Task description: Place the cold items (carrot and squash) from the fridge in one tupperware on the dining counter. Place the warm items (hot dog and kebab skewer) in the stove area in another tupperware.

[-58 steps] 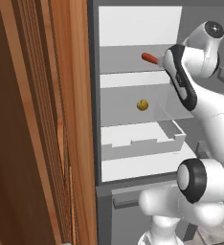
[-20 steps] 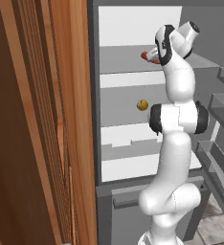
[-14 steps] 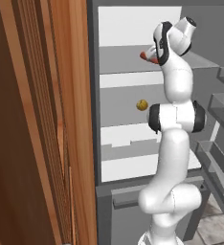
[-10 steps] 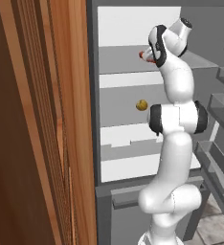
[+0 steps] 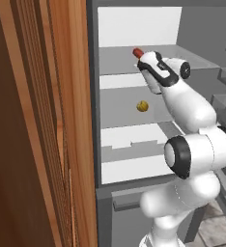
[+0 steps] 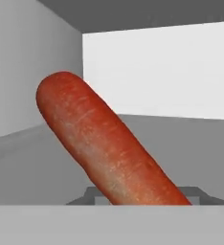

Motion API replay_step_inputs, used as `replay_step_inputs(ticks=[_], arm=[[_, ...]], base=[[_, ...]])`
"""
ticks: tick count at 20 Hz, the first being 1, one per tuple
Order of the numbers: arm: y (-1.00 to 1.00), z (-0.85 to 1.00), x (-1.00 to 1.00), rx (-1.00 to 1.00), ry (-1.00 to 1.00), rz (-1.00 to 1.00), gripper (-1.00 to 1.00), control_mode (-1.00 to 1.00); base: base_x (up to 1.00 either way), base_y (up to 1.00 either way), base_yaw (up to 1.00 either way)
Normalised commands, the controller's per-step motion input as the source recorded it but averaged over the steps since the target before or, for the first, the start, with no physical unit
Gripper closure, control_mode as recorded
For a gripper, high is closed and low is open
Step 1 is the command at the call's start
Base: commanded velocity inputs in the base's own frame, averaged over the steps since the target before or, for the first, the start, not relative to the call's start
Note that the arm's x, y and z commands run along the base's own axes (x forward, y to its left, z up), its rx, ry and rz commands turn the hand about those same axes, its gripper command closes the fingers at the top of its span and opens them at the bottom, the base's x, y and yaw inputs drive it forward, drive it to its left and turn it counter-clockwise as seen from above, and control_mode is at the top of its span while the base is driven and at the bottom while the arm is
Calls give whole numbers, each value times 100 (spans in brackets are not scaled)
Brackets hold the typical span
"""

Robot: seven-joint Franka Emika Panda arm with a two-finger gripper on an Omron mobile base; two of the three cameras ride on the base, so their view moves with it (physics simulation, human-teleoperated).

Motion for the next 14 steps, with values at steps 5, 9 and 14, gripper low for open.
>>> replay_step_inputs(ticks=[5,9,14], arm=[[-4,93,-100,10,-3,5,100,-100],[-9,61,-100,-1,18,0,100,-100],[0,13,-100,-23,43,0,100,-100]], base=[[0,0,0],[0,0,0],[0,0,0]])
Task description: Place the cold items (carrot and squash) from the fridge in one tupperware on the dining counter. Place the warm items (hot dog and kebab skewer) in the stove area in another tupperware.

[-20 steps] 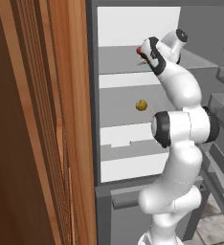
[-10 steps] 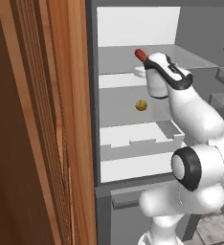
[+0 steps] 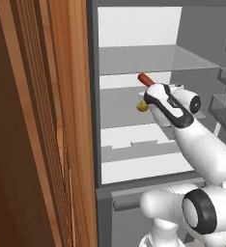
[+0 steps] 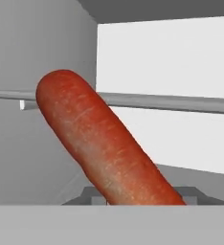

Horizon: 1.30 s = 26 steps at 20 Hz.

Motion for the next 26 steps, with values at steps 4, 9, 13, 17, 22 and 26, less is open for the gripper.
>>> replay_step_inputs(ticks=[4,9,13,17,22,26], arm=[[0,0,-100,-30,47,0,100,-100],[-10,0,-100,-32,45,0,100,-100],[-14,-10,-100,-31,49,0,100,-100],[-23,-53,-100,-32,44,-3,100,-100],[-41,-50,-80,-10,17,-5,100,-100],[-46,-29,-53,0,0,-1,100,-100]], base=[[0,0,0],[0,0,0],[0,0,0],[0,0,0],[0,0,0],[0,0,0]])
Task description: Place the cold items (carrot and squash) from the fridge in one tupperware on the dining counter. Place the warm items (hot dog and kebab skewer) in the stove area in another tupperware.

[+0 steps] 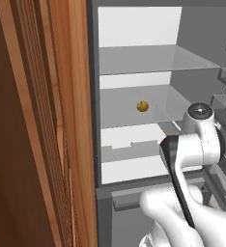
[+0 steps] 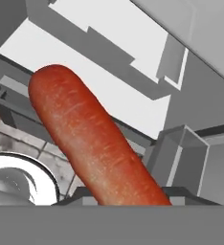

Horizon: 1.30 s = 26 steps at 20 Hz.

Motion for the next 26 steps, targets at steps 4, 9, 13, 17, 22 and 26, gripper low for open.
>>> replay_step_inputs(ticks=[4,9,13,17,22,26], arm=[[-13,-26,-35,0,-1,0,100,-100],[-6,-30,-28,0,0,0,100,-100],[0,0,0,0,0,0,100,100],[0,0,0,0,0,0,100,100],[0,0,0,0,0,0,100,100],[0,0,0,0,0,0,100,100]], base=[[0,0,0],[0,0,0],[-35,0,0],[-62,0,0],[-74,0,1],[-87,0,10]])
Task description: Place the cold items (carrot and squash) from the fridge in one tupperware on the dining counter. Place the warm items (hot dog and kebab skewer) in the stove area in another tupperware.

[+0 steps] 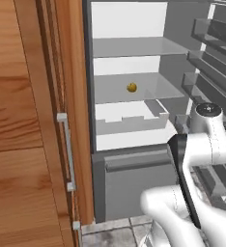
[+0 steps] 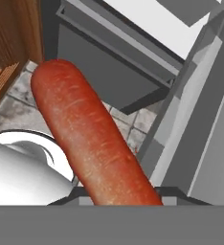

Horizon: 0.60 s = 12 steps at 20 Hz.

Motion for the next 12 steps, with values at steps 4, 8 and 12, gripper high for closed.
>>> replay_step_inputs(ticks=[4,8,12], arm=[[0,0,0,0,0,0,100,100],[0,0,0,0,0,0,100,100],[0,0,0,0,0,0,100,100]], base=[[-88,0,15],[-88,0,19],[-89,0,20]])
